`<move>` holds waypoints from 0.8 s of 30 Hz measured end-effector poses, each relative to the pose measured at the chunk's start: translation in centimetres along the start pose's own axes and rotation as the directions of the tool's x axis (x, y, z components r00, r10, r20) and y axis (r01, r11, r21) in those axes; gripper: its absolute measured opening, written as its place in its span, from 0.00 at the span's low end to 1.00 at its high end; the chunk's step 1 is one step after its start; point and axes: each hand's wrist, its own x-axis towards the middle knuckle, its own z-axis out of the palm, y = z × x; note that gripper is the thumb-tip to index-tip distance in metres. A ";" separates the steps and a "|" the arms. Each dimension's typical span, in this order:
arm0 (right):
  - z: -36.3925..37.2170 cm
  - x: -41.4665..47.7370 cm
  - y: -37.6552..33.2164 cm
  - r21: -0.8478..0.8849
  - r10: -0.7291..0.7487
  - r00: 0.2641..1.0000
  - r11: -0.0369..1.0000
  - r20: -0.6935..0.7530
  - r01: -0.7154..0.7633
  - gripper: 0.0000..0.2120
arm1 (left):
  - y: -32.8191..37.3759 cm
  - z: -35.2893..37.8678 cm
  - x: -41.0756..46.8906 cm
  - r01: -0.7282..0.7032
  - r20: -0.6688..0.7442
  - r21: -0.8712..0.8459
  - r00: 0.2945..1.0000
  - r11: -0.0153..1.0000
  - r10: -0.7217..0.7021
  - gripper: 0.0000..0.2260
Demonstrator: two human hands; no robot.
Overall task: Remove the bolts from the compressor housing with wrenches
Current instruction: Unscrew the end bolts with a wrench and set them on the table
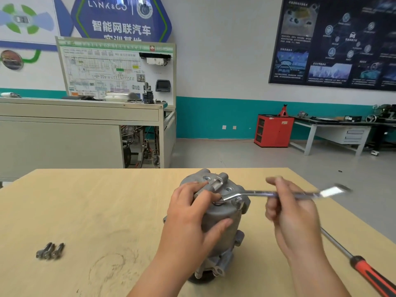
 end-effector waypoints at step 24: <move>-1.5 2.9 -2.2 0.502 0.214 0.973 0.835 0.082 -0.225 0.09 | -0.4 0.5 -0.2 -0.027 -0.046 -0.099 0.999 0.995 0.023 0.27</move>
